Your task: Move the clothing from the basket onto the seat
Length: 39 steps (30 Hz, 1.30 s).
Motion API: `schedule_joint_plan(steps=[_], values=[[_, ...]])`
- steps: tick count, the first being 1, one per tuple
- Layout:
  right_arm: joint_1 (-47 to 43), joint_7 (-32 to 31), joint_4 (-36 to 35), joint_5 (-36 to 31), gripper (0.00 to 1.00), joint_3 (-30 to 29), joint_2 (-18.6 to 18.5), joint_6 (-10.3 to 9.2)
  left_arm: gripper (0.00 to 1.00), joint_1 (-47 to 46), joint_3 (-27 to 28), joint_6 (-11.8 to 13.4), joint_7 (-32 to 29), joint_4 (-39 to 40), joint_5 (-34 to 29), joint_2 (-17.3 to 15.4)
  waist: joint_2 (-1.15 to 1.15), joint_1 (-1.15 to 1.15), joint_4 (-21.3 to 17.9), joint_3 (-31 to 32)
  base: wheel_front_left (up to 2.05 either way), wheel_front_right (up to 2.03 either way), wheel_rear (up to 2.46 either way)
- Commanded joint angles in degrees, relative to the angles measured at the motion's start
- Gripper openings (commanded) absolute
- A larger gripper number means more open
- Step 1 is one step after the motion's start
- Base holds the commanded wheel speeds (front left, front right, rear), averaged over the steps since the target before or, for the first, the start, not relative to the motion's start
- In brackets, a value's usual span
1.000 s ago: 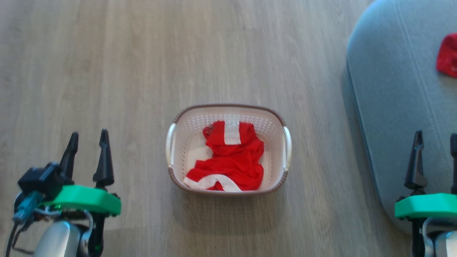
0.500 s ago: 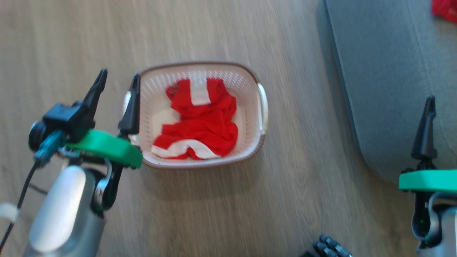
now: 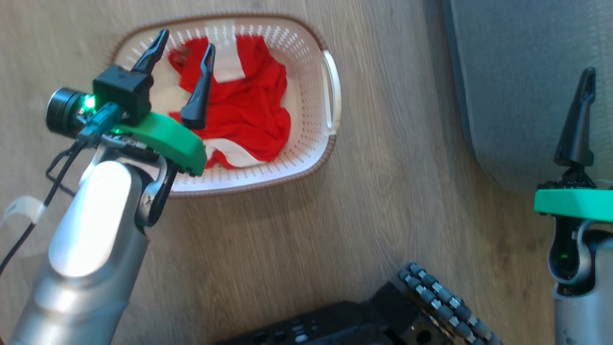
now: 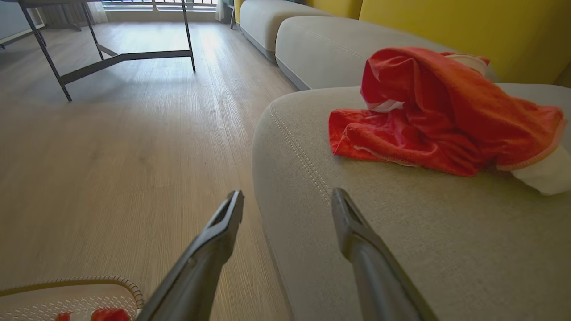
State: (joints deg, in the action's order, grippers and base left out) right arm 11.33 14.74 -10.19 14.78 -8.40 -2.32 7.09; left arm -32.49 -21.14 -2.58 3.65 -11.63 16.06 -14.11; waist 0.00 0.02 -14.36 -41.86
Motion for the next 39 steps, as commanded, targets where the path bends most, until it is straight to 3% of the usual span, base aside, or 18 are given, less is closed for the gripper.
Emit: schedule_joint_plan(steps=[1, 13, 21, 30, 39], values=[[-0.71, 0.26, -1.84, 1.12, 1.0, 1.19, -0.55, 0.4, 1.0, -1.13, 0.81, -0.26, -0.59, 1.07, -0.94, -1.39, 0.0, -0.02, -1.88, -3.92, 0.0, 0.0, 0.0], [1.72, 0.26, -3.01, 2.88, 1.0, 4.29, -0.55, 0.4, 1.0, -7.39, -3.81, -0.11, -6.08, -1.95, -4.49, 0.03, 0.0, -0.02, -3.09, -13.45, 0.0, 0.0, 0.0], [3.06, 0.26, -3.53, 3.39, 1.0, 7.5, -0.55, 0.4, 1.0, -12.69, -4.63, 2.35, -10.83, -8.59, -6.63, 0.75, 0.0, -0.02, -4.68, -18.14, 0.0, 0.0, 0.0], [2.34, 0.26, -3.55, 3.85, 1.0, 9.89, -0.55, 0.4, 1.0, -17.81, -4.18, 6.01, -17.42, -18.76, -8.28, 0.29, 0.0, -0.02, -6.02, -19.82, 0.0, 0.0, 0.0], [0.36, 0.26, -4.35, 3.77, 1.0, 10.3, -0.55, 0.4, 1.0, -21.84, -5.17, 5.85, -19.01, -30.13, -9.07, -0.42, 0.0, -0.02, -6.53, -19.63, 0.0, 0.0, 0.0]])
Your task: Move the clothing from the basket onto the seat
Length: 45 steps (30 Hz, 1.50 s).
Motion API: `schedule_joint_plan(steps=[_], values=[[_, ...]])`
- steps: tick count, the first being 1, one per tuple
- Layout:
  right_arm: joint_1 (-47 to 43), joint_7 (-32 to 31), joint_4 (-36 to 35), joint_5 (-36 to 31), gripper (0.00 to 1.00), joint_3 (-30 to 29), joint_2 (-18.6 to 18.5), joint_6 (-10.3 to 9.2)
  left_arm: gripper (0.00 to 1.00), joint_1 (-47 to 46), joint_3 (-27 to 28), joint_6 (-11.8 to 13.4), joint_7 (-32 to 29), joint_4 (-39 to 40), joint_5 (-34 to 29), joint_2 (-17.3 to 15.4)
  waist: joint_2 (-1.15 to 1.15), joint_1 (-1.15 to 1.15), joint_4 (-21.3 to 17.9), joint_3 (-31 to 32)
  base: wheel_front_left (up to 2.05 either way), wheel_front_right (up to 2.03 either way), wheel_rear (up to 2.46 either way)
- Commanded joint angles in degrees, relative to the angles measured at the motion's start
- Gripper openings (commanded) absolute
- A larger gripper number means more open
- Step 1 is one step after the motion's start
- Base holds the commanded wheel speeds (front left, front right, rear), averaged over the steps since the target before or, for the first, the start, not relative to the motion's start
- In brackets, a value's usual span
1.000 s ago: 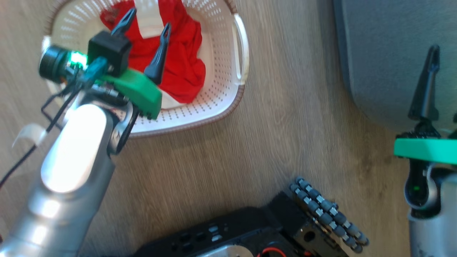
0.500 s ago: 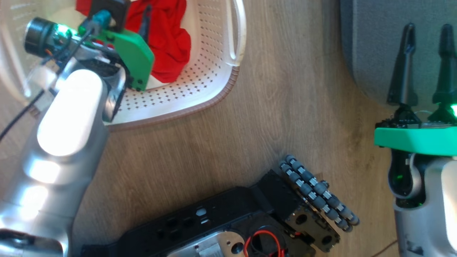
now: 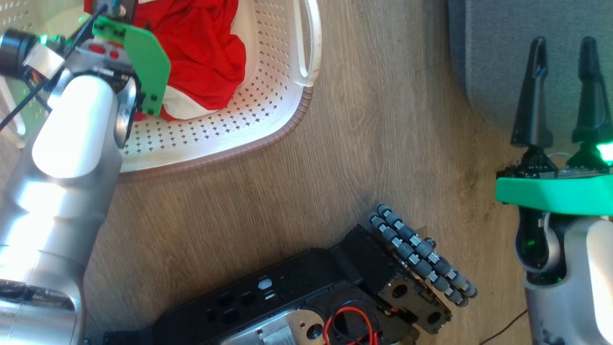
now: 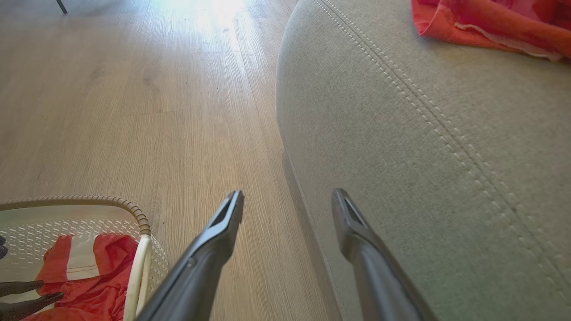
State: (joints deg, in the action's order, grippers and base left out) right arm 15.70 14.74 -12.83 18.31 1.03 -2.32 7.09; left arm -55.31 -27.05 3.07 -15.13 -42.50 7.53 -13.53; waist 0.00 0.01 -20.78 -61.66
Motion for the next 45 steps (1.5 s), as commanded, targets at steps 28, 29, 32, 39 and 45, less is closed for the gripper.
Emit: schedule_joint_plan(steps=[28, 29, 32, 39, 45], values=[[-11.3, 0.26, -4.18, 1.08, 1.0, 0.56, -0.55, 0.4, 1.0, -3.59, -4.56, -2.88, 3.49, -18.24, -0.28, 3.71, 0.0, -0.01, -0.36, 0.75, 0.0, 0.0, 0.0], [-11.5, 0.26, -4.31, 0.95, 1.0, 0.63, -0.55, 0.4, 1.0, -3.71, -4.6, -2.94, 3.83, -18.58, -0.2, 3.7, 0.0, -0.01, -0.24, 0.68, 0.0, 0.0, 0.0], [-11.97, 0.26, -4.71, 0.61, 1.0, 0.77, -0.55, 0.4, 1.0, -4.13, -4.75, -3.0, 5.15, -19.32, 0.04, 3.88, 0.0, -0.01, 0.06, 0.53, 0.0, 0.0, 0.0], [-12.92, 0.26, -5.36, 0.24, 1.0, 0.65, -0.55, 0.4, 1.0, -4.88, -5.21, -2.65, 7.99, -21.13, 0.48, 4.72, 0.0, -0.01, 0.55, 0.4, 0.0, 0.0, 0.0], [-13.54, 0.26, -5.9, -0.11, 1.0, 0.45, -0.55, 0.4, 1.0, -5.36, -5.82, -2.97, 9.95, -22.66, 0.84, 5.54, 0.0, -0.01, 1.17, 0.17, 0.0, 0.0, 0.0]])
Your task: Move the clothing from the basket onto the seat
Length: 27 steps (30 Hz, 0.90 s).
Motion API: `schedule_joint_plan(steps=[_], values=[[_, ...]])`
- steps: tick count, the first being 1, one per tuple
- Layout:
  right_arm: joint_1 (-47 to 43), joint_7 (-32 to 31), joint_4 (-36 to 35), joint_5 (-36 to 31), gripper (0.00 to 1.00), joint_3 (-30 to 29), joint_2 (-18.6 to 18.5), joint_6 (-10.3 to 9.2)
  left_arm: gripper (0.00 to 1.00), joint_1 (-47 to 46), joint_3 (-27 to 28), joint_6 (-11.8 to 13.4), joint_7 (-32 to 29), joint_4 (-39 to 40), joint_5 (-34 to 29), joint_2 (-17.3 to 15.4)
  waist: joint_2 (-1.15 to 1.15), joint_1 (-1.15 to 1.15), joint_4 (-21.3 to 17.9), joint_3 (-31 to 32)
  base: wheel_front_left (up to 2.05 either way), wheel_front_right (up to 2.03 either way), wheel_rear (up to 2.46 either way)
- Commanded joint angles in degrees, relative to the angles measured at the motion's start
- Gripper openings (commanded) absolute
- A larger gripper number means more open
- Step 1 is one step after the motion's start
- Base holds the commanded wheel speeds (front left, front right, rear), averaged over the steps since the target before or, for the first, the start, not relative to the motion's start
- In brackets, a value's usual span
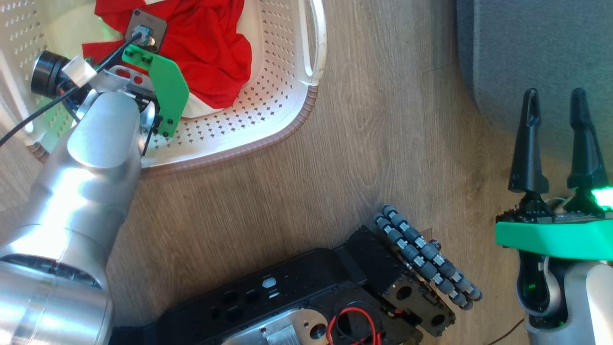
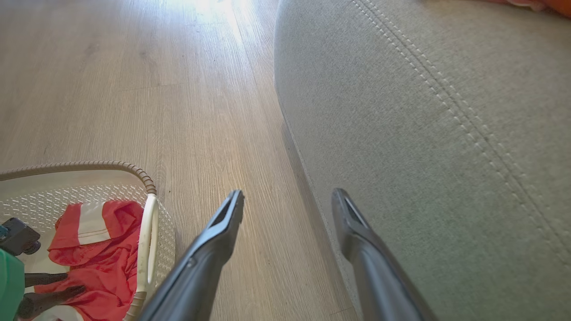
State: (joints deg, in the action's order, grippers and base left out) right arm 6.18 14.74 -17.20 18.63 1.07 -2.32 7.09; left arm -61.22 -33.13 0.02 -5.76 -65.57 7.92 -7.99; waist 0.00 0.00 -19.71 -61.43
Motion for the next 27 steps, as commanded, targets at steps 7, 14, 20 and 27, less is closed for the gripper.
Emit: schedule_joint_plan(steps=[7, 14, 20, 27], values=[[-4.46, 0.26, -1.8, -0.54, 1.0, 0.06, -0.55, 0.4, 0.84, -0.02, -0.43, -0.47, 2.24, -1.38, 0.98, 1.01, 0.0, 0.0, 0.64, -0.32, 0.0, 0.0, 0.0], [-4.86, 0.26, -2.31, -0.89, 1.0, -0.15, -0.55, 0.4, 0.57, -0.34, -0.96, -0.78, 3.69, -2.77, 1.45, 1.75, 0.0, 0.0, 1.13, -0.42, 0.0, 0.0, 0.0], [-5.63, 0.26, -2.94, -1.2, 1.0, -0.47, -0.55, 0.4, 0.41, -0.71, -1.61, -1.1, 4.8, -4.0, 1.74, 2.15, 0.0, 0.0, 1.6, -0.57, 0.0, 0.0, 0.0], [-6.23, 0.26, -3.55, -1.48, 1.0, -0.79, -0.55, 0.4, 0.26, -0.86, -2.23, -1.7, 5.78, -5.08, 2.28, 2.57, 0.0, 0.0, 2.08, -0.68, 0.0, 0.0, 0.0]])
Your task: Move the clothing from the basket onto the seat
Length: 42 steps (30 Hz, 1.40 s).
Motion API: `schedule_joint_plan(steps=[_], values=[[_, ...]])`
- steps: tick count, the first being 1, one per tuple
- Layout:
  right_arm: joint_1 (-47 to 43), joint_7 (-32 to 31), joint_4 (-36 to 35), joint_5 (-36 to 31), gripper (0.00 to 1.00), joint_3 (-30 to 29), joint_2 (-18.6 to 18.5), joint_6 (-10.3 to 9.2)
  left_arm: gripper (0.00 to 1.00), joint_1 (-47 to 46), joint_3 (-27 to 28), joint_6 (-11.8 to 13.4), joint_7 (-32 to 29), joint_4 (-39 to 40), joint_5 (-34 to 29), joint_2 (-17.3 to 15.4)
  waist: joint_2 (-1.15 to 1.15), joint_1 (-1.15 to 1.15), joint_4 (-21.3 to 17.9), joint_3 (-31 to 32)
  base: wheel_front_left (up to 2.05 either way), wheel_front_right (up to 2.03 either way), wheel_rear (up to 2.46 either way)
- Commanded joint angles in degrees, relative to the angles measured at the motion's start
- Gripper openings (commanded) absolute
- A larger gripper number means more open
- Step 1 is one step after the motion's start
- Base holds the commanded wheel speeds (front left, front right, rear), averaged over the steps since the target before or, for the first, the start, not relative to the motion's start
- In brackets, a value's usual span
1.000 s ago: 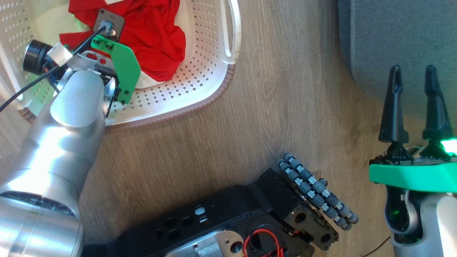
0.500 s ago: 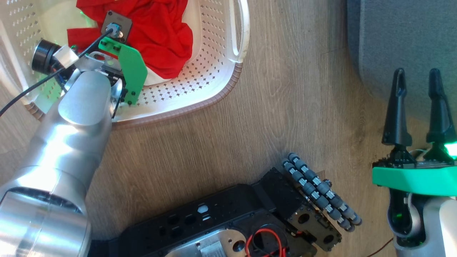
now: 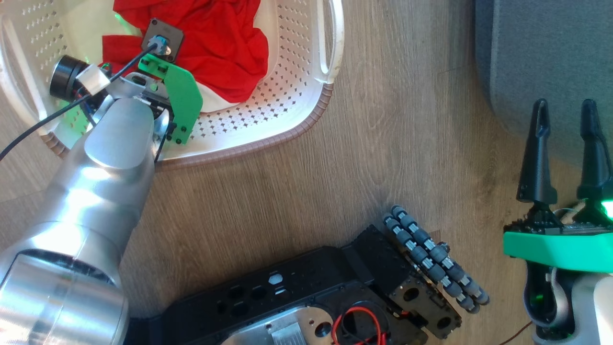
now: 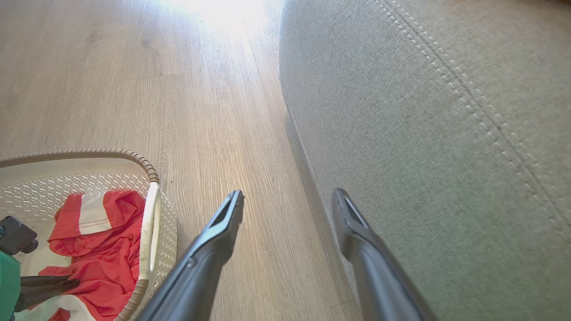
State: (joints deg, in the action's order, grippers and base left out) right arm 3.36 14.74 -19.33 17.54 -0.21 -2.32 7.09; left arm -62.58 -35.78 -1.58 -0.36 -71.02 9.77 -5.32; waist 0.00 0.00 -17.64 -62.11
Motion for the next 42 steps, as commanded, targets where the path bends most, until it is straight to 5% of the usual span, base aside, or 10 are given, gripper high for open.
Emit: schedule_joint_plan(steps=[1, 4, 19, 42], values=[[-3.5, 0.26, -1.5, -0.43, 1.0, 0.45, -0.55, 0.4, 0.24, 0.46, 0.31, -0.16, 0.49, 0.24, 0.49, -0.05, 0.0, 0.0, 0.07, -0.01, 0.0, 0.0, 0.0], [-3.68, 0.26, -1.61, -0.51, 1.0, 0.41, -0.55, 0.4, 0.0, 0.29, 0.05, -0.31, 1.09, -0.03, 0.69, 0.14, 0.0, 0.0, 0.17, 0.0, 0.0, 0.0, 0.0], [4.26, 0.26, 2.64, -0.91, 1.0, 2.16, -0.55, 0.4, 0.0, -3.0, 1.47, -1.79, 7.99, 1.94, 4.19, 0.78, 0.0, 0.0, 0.78, 3.82, 0.0, 0.0, 0.0], [3.99, 0.26, 16.9, -10.6, 1.0, -9.91, -0.55, 0.4, 0.0, 16.29, 4.51, -5.77, 14.82, 9.96, 19.03, 2.41, 0.0, 0.0, 18.6, 38.14, 0.0, 0.0, 0.0]])
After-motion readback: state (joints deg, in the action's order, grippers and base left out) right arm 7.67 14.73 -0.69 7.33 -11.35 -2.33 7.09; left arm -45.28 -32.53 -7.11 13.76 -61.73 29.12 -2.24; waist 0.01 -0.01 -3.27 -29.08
